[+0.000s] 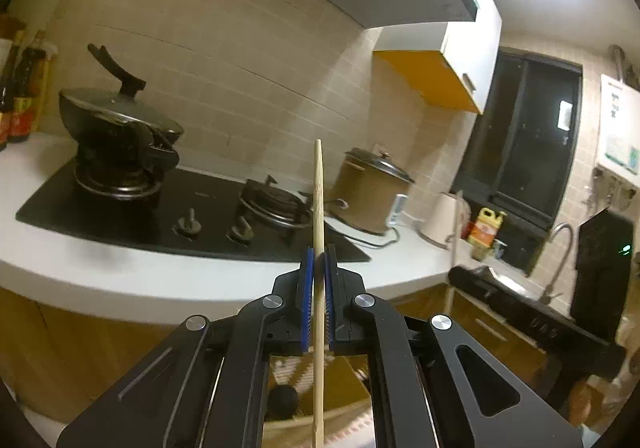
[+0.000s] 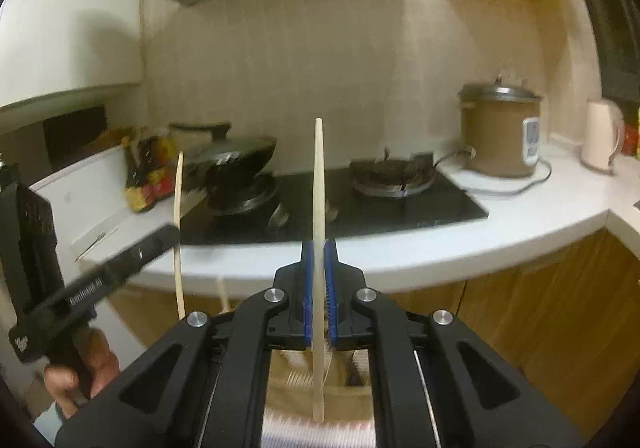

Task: Organize utensils
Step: 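Carry both chopsticks up and lower them into the tan holder, then open both tools and move them back down toward the table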

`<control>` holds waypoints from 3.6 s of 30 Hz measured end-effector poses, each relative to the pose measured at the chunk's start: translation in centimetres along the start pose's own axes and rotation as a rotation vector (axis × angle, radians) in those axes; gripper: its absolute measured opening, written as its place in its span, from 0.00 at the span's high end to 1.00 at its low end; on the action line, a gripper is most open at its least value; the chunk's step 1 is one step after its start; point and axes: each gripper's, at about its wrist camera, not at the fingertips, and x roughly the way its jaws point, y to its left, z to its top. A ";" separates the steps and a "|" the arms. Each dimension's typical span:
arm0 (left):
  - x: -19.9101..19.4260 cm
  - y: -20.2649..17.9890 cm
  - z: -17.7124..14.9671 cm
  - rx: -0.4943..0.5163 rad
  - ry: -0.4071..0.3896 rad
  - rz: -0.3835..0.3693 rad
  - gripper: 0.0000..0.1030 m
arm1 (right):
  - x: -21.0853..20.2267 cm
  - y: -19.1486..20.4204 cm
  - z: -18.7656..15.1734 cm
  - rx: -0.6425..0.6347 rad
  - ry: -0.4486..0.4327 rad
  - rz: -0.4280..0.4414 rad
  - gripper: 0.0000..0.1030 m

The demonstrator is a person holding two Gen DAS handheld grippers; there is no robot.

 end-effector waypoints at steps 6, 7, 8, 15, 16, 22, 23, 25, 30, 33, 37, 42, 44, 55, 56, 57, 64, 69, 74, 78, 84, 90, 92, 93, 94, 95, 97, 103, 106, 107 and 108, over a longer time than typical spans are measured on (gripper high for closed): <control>2.4 1.6 -0.9 -0.035 -0.034 0.056 0.97 | 1.5 -1.2 -0.8 0.028 -0.099 -0.040 0.96; 2.8 2.1 -1.1 -0.047 -0.038 0.057 0.97 | 1.9 -1.3 -1.0 0.025 -0.099 -0.043 0.96; 3.0 2.4 -1.2 -0.058 -0.040 0.063 0.97 | 2.2 -1.3 -1.3 0.019 -0.097 -0.046 0.96; 3.1 3.4 -1.9 -0.067 -0.105 0.124 0.97 | 4.0 -1.5 -3.2 -0.010 -0.086 -0.083 0.96; 3.1 3.3 -2.1 -0.059 -0.111 0.131 0.97 | 4.1 -1.5 -3.3 -0.010 -0.084 -0.083 0.96; 3.0 3.0 -3.4 -0.009 -0.139 0.181 0.97 | 4.3 -0.8 -4.1 -0.040 -0.098 -0.095 0.96; 3.0 3.0 -3.6 -0.001 -0.148 0.196 0.97 | 4.3 -0.7 -4.2 -0.044 -0.102 -0.096 0.96; 2.9 2.8 -4.2 0.025 -0.164 0.222 0.97 | 4.2 -0.5 -4.3 -0.051 -0.110 -0.098 0.96; 2.9 2.7 -5.1 0.063 -0.161 0.240 0.97 | 4.3 -0.8 -4.3 -0.037 -0.120 -0.089 0.96; 2.9 2.6 -5.7 0.079 -0.154 0.243 0.97 | 4.5 -1.2 -4.6 -0.022 -0.121 -0.083 0.96; 2.6 2.6 -6.3 0.079 -0.130 0.231 0.96 | 4.1 -1.5 -5.1 -0.005 -0.125 -0.068 0.96; 1.4 2.5 -6.6 0.081 -0.107 0.222 0.96 | 2.3 -1.6 -5.1 0.003 -0.153 -0.073 0.96; 0.9 2.6 -6.6 0.075 -0.101 0.217 0.96 | 1.7 -1.7 -5.1 0.009 -0.151 -0.064 0.96; -1.2 2.9 -6.5 0.066 -0.087 0.216 0.93 | -0.7 -0.8 -5.0 -0.036 -0.126 -0.064 0.96; -1.2 3.0 -6.4 0.064 -0.086 0.214 0.93 | -0.8 -0.8 -5.0 -0.041 -0.127 -0.070 0.96; -1.3 3.0 -6.4 0.061 -0.086 0.213 0.93 | -0.9 -0.8 -4.9 -0.047 -0.126 -0.074 0.96; -1.5 3.3 -6.6 0.061 -0.081 0.213 0.93 | -1.1 -1.8 -4.6 -0.032 -0.103 -0.059 0.96; -1.5 3.5 -6.8 0.061 -0.079 0.217 0.93 | -0.6 -1.6 -3.8 -0.052 -0.129 -0.080 0.96; -1.5 3.6 -6.9 0.075 -0.079 0.223 0.93 | 0.2 -1.2 -3.0 -0.060 -0.143 -0.076 0.96; -1.5 3.7 -6.9 0.072 -0.076 0.223 0.93 | 1.4 -0.9 -3.7 -0.092 -0.133 -0.104 0.96; -1.7 3.9 -7.1 0.066 -0.062 0.216 0.82 | 2.4 -2.1 -5.4 -0.050 -0.062 -0.087 0.93; -3.7 4.0 -6.7 0.035 -0.052 0.187 0.59 | -0.8 -3.3 -5.2 0.014 -0.053 -0.044 0.44; -4.6 4.0 -6.6 0.022 -0.032 0.176 0.57 | -2.3 -3.3 -5.0 0.007 -0.029 -0.028 0.44; -5.1 4.1 -6.7 0.013 -0.008 0.176 0.56 | -3.2 -3.2 -5.0 0.009 -0.018 -0.024 0.44; -5.4 4.1 -6.8 0.010 0.015 0.179 0.56 | -3.9 -3.2 -5.0 0.011 -0.009 -0.024 0.44; -5.9 4.2 -7.0 0.004 0.059 0.180 0.56 | -4.7 -3.1 -5.1 0.009 0.009 -0.029 0.44; -6.6 4.4 -7.5 -0.018 0.139 0.168 0.56 | -6.2 -2.7 -5.4 -0.006 0.076 -0.037 0.44; -8.4 4.8 -10.5 -0.125 0.444 0.156 0.56 | -8.3 -1.0 -8.3 -0.050 0.387 -0.033 0.44; -8.4 4.4 -12.1 -0.136 0.572 0.143 0.56 | -8.4 -0.1 -10.8 -0.053 0.541 -0.035 0.44; -8.4 4.1 -12.9 -0.133 0.624 0.130 0.56 | -8.4 0.1 -12.0 -0.044 0.596 -0.024 0.44; -8.4 3.6 -13.7 -0.122 0.668 0.124 0.56 | -8.3 0.4 -13.1 -0.033 0.649 -0.005 0.44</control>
